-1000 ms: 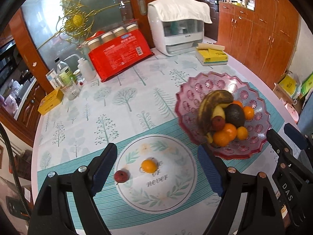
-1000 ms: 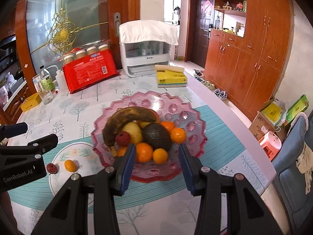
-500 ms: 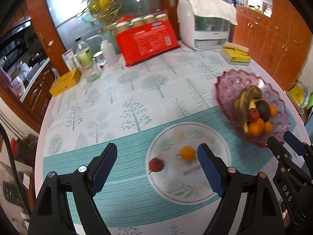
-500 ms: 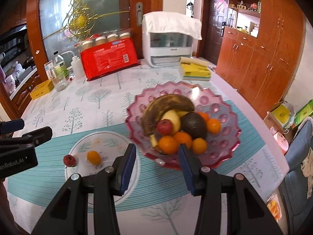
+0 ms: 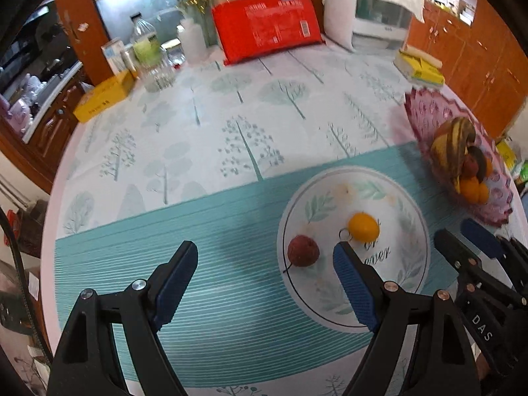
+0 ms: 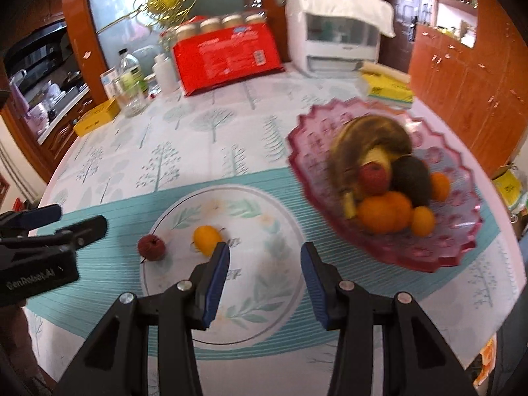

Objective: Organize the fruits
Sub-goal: 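Grasp the second red lychee with the left tool while the right tool grasps the last mandarin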

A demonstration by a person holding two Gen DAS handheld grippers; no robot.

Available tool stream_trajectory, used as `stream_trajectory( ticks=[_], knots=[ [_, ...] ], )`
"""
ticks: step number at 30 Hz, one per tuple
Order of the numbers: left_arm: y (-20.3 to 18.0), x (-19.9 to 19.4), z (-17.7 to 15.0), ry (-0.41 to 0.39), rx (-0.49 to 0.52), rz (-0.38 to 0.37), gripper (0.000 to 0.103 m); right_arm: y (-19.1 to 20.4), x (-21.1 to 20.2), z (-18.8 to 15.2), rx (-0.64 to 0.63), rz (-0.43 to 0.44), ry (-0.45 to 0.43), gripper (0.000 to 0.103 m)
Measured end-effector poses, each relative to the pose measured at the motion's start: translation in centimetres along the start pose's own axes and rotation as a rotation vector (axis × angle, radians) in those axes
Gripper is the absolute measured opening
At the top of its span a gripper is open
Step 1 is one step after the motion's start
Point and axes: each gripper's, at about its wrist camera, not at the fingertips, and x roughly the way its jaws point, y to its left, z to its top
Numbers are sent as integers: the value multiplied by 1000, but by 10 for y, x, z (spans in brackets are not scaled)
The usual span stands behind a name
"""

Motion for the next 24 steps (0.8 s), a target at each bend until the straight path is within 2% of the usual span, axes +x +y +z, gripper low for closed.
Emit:
stream_trajectory(
  ticks=[6,11,13,19,24],
  knots=[
    [-4,32,-2,53,27,-62,83,11,31,0,-9,54,49,45],
    [-6,56,-1,103,32,-117,69,18,55,2,-40,77,77,45],
    [-6,66,-1,127,35,-133,60,22,64,2,-52,89,92,45],
    [-6,78,-2,154,38,-186,48,28,80,0,-76,144,130,45],
    [-4,81,0,159,24,-233,41,27,86,4,-60,199,127,45]
  ],
)
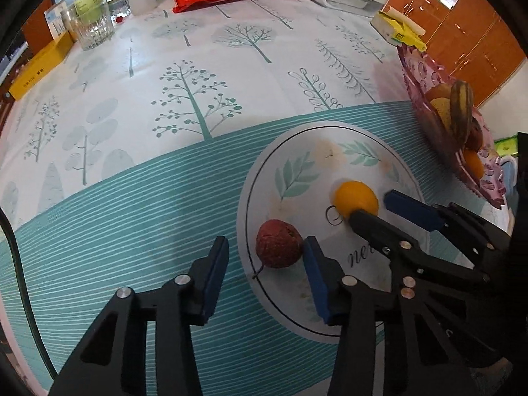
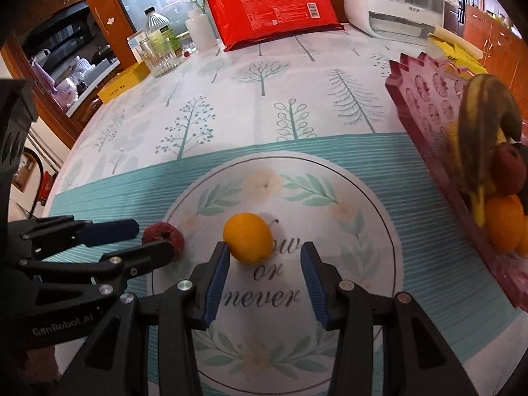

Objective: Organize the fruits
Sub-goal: 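Grasp the second red lychee with the left tool while the right tool grasps the last mandarin, then carry the lychee with the left tool over the pink bowl while the right tool carries the mandarin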

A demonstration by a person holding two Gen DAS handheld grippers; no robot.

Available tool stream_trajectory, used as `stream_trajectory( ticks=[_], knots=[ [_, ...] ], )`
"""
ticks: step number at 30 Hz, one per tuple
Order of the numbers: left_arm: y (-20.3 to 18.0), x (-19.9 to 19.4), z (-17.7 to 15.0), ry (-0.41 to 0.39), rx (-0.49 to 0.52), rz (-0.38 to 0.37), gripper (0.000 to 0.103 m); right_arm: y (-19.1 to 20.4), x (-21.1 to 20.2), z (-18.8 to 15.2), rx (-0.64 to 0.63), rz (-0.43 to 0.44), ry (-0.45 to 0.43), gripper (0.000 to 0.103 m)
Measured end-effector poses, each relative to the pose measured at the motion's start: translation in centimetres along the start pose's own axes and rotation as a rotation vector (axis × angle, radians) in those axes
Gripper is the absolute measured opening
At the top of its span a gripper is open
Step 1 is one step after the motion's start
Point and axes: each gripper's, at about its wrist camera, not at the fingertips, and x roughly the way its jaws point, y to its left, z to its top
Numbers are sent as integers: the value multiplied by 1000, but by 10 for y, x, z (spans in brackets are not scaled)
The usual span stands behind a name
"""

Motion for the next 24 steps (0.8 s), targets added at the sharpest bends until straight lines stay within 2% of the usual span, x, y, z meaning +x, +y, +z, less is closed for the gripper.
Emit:
stream_trajectory(
  ticks=[2,6,8,9,16,24],
  knots=[
    [1,2,1,7,-4,-28,37,0,2,2,-9,27,4,45],
    [2,5,2,17,-10,-50,37,0,10,6,-17,85,23,43],
    [1,6,3,20,-7,-50,37,3,14,8,-31,102,26,32],
    [0,6,3,21,-3,-47,36,4,16,8,-38,112,32,31],
    [-6,6,2,22,18,-43,29,6,3,6,-37,95,-4,30],
    [-12,5,1,3,33,-2,29,-4,-17,-1,-2,61,-31,30]
  ],
)
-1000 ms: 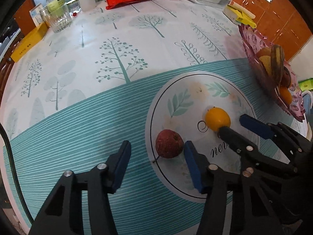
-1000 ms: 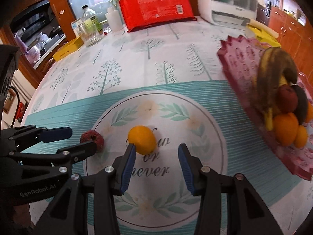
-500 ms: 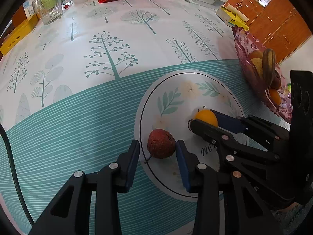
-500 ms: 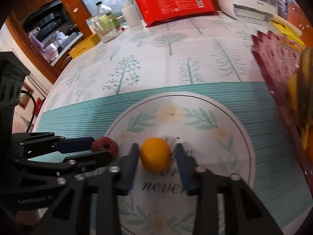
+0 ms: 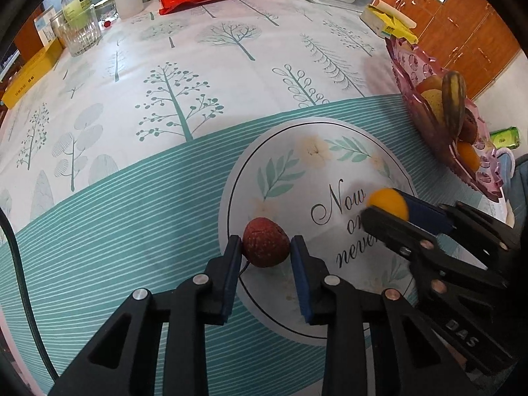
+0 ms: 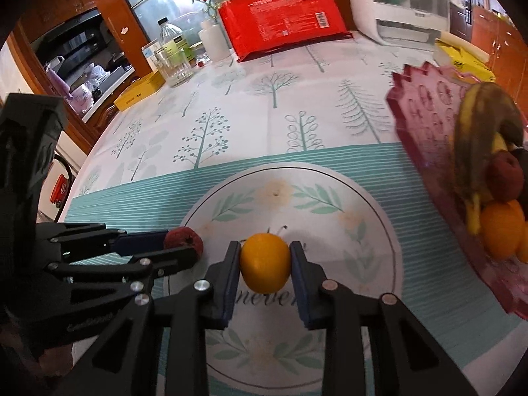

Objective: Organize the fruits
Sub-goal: 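Carry the lychee with the left tool over the pink bowl while the right tool carries the mandarin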

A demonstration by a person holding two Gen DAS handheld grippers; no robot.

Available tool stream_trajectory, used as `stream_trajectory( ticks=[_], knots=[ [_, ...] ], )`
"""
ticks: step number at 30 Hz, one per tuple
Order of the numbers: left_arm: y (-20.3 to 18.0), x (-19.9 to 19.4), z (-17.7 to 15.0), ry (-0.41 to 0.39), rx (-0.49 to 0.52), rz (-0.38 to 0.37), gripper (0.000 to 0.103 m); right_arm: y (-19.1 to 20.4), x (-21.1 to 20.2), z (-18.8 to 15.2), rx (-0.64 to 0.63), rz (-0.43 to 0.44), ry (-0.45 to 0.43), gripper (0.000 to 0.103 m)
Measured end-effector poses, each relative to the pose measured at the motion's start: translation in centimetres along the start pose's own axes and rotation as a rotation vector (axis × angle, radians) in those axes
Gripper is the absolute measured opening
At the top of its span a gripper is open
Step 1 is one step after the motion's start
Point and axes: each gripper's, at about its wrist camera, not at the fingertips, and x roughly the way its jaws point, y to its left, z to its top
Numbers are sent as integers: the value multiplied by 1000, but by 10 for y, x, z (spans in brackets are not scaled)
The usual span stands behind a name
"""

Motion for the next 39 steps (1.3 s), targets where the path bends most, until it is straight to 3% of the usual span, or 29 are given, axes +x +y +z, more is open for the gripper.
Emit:
stream_trajectory(
  ticks=[7,16,28,39],
  knots=[
    [-9,-6,2,-13,-26,8,28,0,-29,-8,-21,-36,-47,30],
    [-77,-62,6,-144,93,16,28,-19,-83,-15,4,-45,-120,30],
    [-178,-111,30,-274,215,12,28,-89,-157,-12,151,-103,-229,30],
    [-256,-92,57,-279,242,51,28,-168,-184,-3,221,-210,-239,30]
  ],
)
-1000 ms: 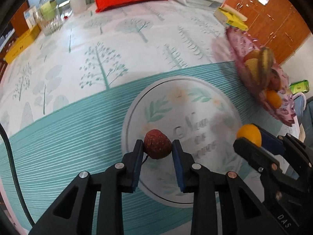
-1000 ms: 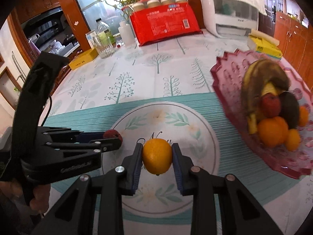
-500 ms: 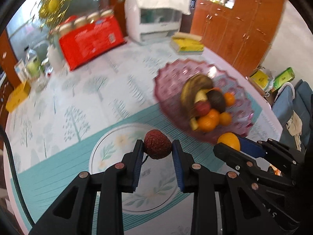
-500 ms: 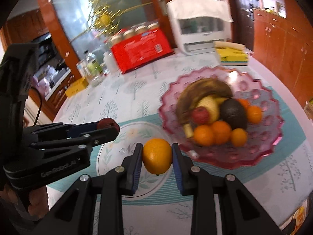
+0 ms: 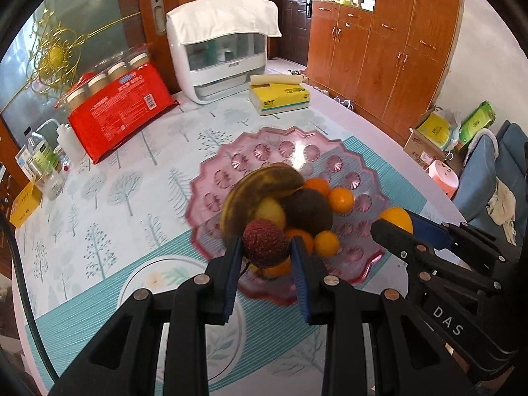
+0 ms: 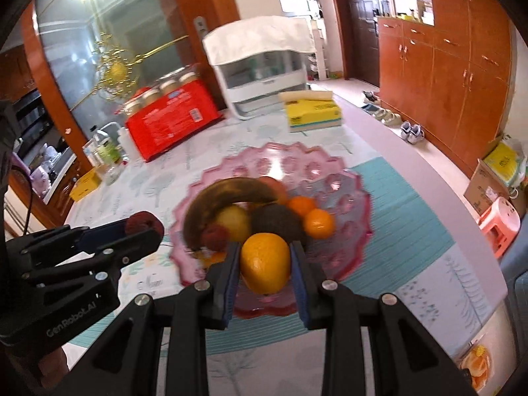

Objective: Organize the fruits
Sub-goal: 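Carry the lychee with the left tool over the pink bowl while the right tool carries the mandarin, then open both tools to drop the lychee and mandarin into the bowl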

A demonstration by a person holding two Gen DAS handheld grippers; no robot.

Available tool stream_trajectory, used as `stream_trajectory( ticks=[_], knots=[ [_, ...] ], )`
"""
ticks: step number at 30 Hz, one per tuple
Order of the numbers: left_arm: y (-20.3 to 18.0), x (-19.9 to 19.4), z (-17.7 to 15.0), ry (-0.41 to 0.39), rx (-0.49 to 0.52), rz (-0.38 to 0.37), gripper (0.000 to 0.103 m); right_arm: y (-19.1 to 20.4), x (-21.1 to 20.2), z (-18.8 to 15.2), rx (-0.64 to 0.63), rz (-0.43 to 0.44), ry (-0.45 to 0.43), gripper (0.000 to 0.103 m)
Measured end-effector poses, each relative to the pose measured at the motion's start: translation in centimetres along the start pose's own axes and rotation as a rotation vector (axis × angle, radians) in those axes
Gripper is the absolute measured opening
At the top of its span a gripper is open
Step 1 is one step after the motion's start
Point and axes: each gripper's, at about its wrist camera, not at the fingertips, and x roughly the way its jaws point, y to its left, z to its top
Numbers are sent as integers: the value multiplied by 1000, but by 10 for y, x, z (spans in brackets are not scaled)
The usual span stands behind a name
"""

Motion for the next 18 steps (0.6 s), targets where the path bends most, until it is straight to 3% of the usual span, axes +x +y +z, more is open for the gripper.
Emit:
stream_trajectory(
  ticks=[9,18],
  knots=[
    [-37,40,15,60,-6,62,28,-47,18,10,31,-22,37,30],
    [-49,66,19,102,-29,125,28,-61,29,14,5,-37,40,31]
  ],
)
